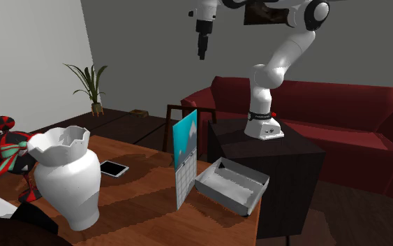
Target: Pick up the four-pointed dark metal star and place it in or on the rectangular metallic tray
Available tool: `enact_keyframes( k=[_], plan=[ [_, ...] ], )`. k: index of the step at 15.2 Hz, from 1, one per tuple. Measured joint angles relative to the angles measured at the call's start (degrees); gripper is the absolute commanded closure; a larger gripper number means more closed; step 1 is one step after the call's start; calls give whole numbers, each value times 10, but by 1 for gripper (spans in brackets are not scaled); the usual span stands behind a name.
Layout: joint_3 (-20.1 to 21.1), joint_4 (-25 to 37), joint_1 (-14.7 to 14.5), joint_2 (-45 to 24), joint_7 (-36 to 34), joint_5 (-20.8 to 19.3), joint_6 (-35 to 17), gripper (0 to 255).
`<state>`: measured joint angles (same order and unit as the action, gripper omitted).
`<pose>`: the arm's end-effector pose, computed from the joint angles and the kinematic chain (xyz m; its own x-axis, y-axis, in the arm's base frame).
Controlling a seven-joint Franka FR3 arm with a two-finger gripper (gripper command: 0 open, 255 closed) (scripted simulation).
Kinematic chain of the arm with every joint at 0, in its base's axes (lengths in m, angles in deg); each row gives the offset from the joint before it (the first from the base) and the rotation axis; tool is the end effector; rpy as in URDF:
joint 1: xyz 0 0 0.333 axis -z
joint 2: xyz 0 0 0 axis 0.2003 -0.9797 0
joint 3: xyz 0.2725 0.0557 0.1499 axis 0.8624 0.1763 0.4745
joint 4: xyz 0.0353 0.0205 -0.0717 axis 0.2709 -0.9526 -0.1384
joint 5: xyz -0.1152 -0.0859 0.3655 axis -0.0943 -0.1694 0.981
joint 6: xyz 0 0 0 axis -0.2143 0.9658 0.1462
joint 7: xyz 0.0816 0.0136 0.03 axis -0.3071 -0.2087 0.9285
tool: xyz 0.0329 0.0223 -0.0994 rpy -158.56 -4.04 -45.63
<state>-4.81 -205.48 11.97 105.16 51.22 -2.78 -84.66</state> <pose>0.3263 0.0178 0.5838 0.9957 -0.0162 0.0916 -0.0299 -0.9882 0.1502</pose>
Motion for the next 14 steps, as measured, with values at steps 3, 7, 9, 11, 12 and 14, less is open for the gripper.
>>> enact_keyframes(
  k=[3,7,9,11,12,14],
  plan=[
    [2,-17,-1,-6,-6,4,-21,0],
    [19,-54,-9,-41,-33,19,-85,0],
    [31,-66,-15,-62,-50,28,-114,0],
    [40,-84,-18,-85,-64,36,-152,0],
    [45,-89,-21,-96,-71,40,-167,0],
    [55,-100,-24,-128,-86,45,-206,0]
  ],
)
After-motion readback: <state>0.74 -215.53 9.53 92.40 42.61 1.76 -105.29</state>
